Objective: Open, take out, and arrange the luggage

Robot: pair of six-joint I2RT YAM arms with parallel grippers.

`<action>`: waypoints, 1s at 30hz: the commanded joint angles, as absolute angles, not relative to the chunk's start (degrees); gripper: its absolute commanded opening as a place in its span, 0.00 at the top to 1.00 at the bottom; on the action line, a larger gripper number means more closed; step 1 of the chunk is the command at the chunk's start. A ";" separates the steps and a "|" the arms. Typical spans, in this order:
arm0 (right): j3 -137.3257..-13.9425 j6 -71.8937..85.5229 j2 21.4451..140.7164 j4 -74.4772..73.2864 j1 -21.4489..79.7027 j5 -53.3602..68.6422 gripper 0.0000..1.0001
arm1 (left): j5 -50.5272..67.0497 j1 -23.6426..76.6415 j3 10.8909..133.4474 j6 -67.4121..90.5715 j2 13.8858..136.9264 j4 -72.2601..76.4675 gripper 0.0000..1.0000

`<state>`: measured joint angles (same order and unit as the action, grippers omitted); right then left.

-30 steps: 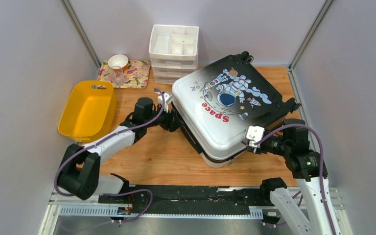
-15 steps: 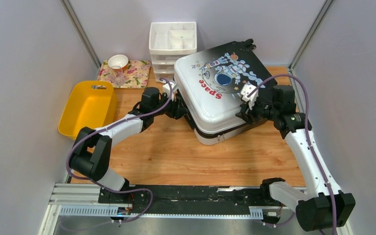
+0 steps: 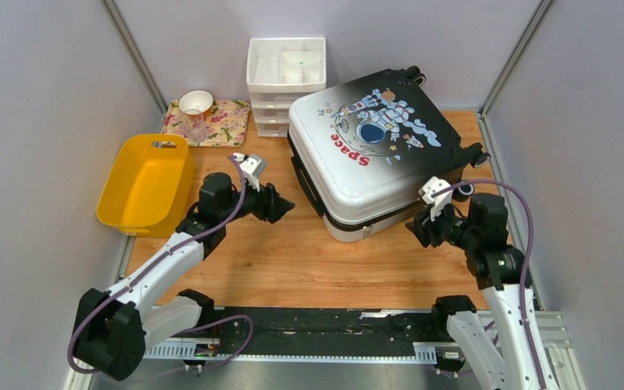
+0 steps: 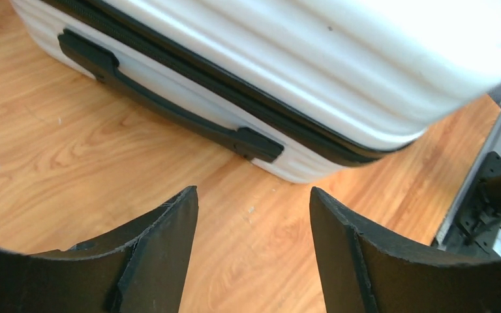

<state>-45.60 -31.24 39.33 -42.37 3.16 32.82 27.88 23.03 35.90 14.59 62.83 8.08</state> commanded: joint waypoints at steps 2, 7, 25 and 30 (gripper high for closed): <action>-42.72 -15.21 32.26 -40.17 9.21 27.77 0.57 | 26.81 22.76 30.50 20.21 55.73 4.49 0.26; -42.72 -11.18 39.19 -37.89 18.09 26.29 0.59 | 26.11 21.27 30.06 18.99 53.62 2.29 0.24; -28.83 14.25 41.04 -14.95 50.27 -14.67 0.63 | 25.40 17.32 29.18 20.48 52.73 4.92 0.24; -27.42 12.83 44.56 -10.20 51.42 -21.78 0.62 | 25.49 16.96 29.00 21.18 52.47 4.75 0.24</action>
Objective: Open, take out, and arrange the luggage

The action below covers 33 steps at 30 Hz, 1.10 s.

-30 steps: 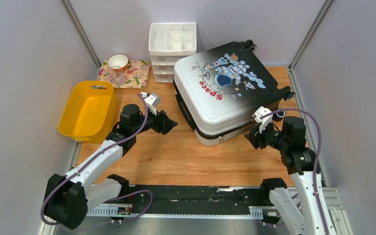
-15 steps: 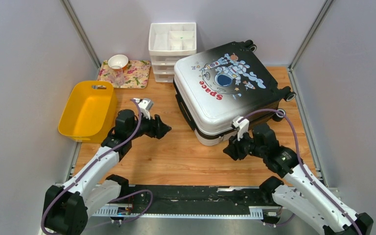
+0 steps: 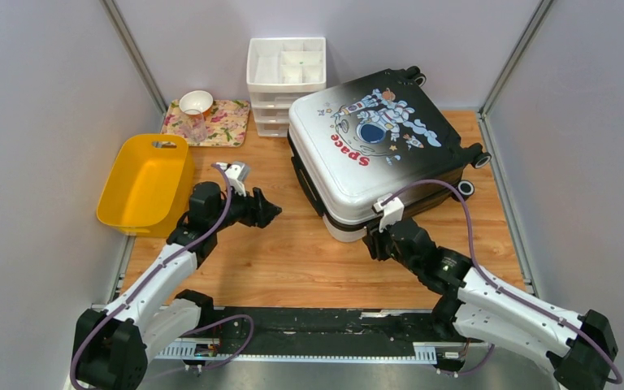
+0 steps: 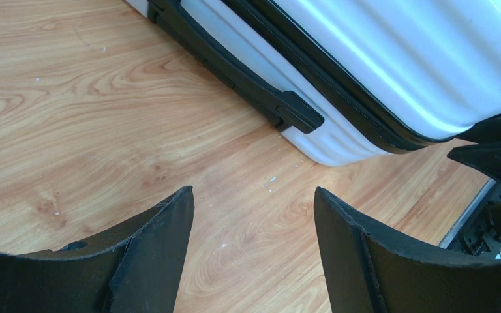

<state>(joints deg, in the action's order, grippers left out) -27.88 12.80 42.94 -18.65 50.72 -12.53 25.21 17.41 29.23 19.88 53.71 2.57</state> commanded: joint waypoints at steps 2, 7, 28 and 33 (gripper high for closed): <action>-26.81 12.74 44.74 -7.93 51.42 -21.45 0.63 | 25.58 16.88 28.92 21.09 52.38 4.92 0.24; -26.46 14.85 45.97 -7.30 51.42 -18.99 0.66 | 25.66 16.52 28.04 21.09 52.21 5.18 0.24; -27.33 19.95 48.43 -8.96 51.50 -16.62 1.00 | 26.37 16.00 25.66 21.27 50.89 5.98 0.25; -29.53 24.51 49.22 -10.63 52.47 -14.68 1.00 | 26.54 15.91 25.05 21.88 50.80 6.15 0.25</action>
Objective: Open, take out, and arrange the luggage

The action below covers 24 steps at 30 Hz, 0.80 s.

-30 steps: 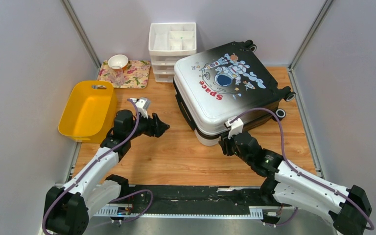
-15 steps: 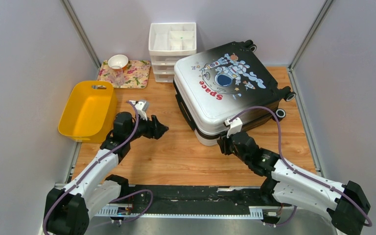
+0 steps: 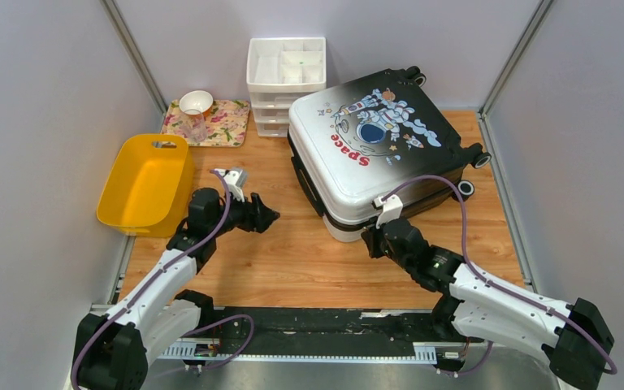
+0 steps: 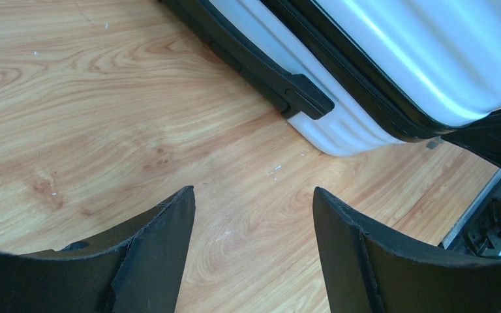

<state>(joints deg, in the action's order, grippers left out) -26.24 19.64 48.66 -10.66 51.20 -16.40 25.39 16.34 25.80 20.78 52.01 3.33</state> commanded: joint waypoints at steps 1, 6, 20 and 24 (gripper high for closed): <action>-30.66 25.13 49.39 -11.24 53.43 -14.85 1.00 | 26.72 15.91 24.79 22.15 50.80 6.33 0.26; -33.04 27.24 51.32 -13.45 56.51 -17.66 1.00 | 28.91 15.91 23.38 25.22 52.99 8.26 0.29; -44.11 32.87 63.27 -15.64 61.87 -24.16 1.00 | 29.62 24.07 27.67 29.18 69.33 20.03 0.32; -47.28 34.71 66.09 -16.61 62.40 -24.87 1.00 | 30.06 26.45 29.79 30.67 74.52 24.77 0.33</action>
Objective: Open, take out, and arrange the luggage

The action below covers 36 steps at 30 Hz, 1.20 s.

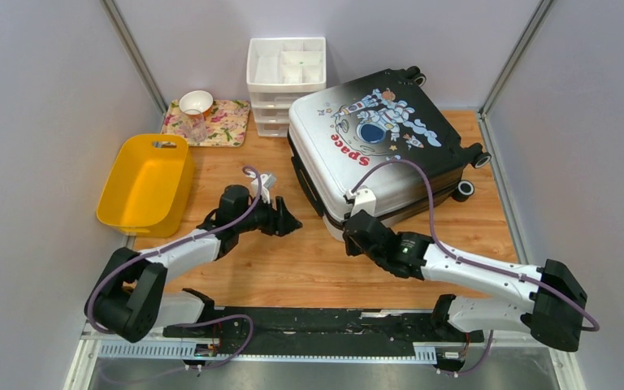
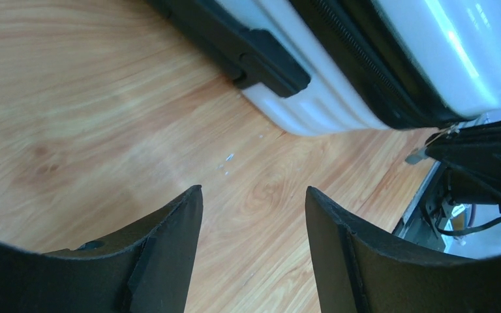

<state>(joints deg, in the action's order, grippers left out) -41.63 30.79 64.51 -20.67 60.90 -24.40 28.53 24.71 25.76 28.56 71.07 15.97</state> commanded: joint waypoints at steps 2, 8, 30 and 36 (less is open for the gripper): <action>-49.39 34.80 68.11 -16.26 62.84 -25.22 1.00 | 30.41 26.89 30.76 32.34 77.41 26.71 0.33; -54.83 35.68 74.00 -15.65 63.63 -26.63 1.00 | 30.50 28.83 32.95 35.33 83.13 31.46 0.34; -62.23 23.30 78.24 -9.40 64.42 -20.41 0.45 | 38.03 15.83 25.14 32.27 75.16 29.82 0.30; -60.64 11.27 68.83 -10.63 64.42 -8.89 0.41 | 45.96 15.38 21.10 14.17 64.96 25.06 0.28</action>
